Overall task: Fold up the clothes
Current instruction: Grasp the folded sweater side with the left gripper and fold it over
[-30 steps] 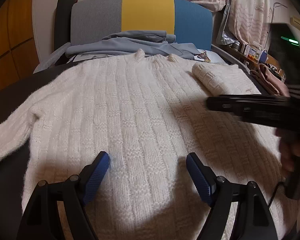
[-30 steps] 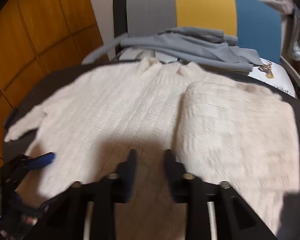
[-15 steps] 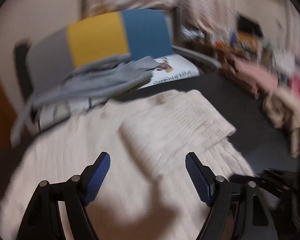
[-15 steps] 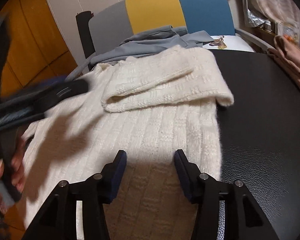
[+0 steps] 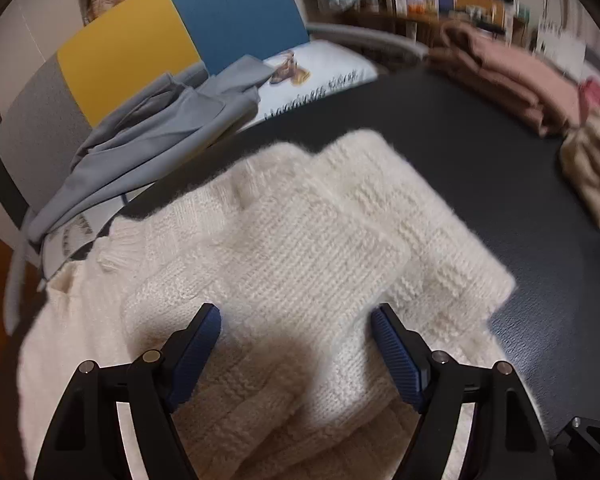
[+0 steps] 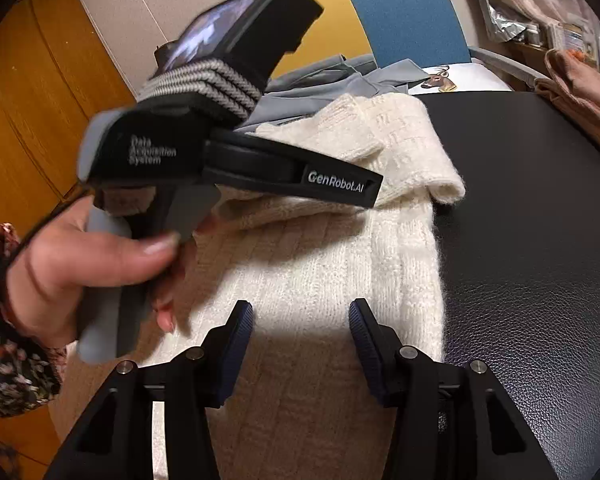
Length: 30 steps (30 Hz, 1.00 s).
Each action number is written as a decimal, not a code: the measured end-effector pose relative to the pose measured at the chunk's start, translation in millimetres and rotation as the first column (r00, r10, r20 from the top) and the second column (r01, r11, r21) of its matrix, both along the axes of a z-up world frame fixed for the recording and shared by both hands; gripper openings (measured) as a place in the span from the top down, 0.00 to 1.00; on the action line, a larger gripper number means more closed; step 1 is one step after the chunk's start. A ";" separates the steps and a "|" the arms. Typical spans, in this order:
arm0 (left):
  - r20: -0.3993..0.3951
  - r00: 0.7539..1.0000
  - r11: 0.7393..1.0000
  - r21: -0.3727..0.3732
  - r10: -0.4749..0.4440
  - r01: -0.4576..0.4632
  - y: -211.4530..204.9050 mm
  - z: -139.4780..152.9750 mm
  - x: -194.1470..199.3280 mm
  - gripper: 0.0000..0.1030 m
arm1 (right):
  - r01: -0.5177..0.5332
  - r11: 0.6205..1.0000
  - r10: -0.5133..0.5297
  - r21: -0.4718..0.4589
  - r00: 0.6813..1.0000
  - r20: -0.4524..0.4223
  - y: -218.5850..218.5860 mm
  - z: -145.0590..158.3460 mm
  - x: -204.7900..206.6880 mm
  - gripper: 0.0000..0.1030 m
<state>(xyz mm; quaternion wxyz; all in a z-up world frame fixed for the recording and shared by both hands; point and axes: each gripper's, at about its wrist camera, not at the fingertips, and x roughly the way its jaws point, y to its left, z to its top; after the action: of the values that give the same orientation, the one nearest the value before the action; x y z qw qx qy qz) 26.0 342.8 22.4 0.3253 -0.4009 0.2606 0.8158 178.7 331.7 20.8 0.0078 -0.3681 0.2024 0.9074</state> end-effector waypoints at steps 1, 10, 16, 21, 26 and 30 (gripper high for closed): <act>-0.004 1.000 1.000 0.022 0.011 -0.011 -4.1 4.8 -0.5 0.63 | 0.000 1.000 0.000 0.002 1.000 0.000 -0.2 0.0 0.1 0.50; 0.004 0.989 0.927 0.348 0.146 -0.138 -86.7 91.7 -27.7 0.94 | 0.000 1.000 0.000 0.028 1.000 0.007 -7.7 1.8 3.9 0.50; 0.150 0.960 0.825 0.491 0.237 -0.280 -165.3 93.4 -64.6 0.93 | -0.032 0.999 0.032 -0.012 0.999 0.013 -4.4 7.3 0.6 0.78; 0.255 0.917 0.740 0.542 0.308 -0.399 -223.7 56.8 -70.5 0.93 | 0.000 0.999 0.001 -0.032 1.000 0.031 22.0 15.8 -11.8 0.99; 0.336 0.870 0.661 0.566 0.361 -0.493 -267.8 27.0 -76.0 0.93 | 0.046 0.997 -0.041 -0.068 0.997 0.072 45.8 12.9 -35.0 0.99; 0.316 0.882 0.688 0.552 0.349 -0.470 -277.1 17.8 -78.3 0.93 | 0.052 0.996 -0.047 -0.073 0.997 0.069 48.6 15.8 -68.0 0.99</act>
<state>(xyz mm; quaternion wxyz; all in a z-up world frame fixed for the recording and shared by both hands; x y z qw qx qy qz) -52.4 65.8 40.2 0.2689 -0.3950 -0.1472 0.8660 110.6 380.3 36.6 0.0232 -0.3934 0.2449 0.8858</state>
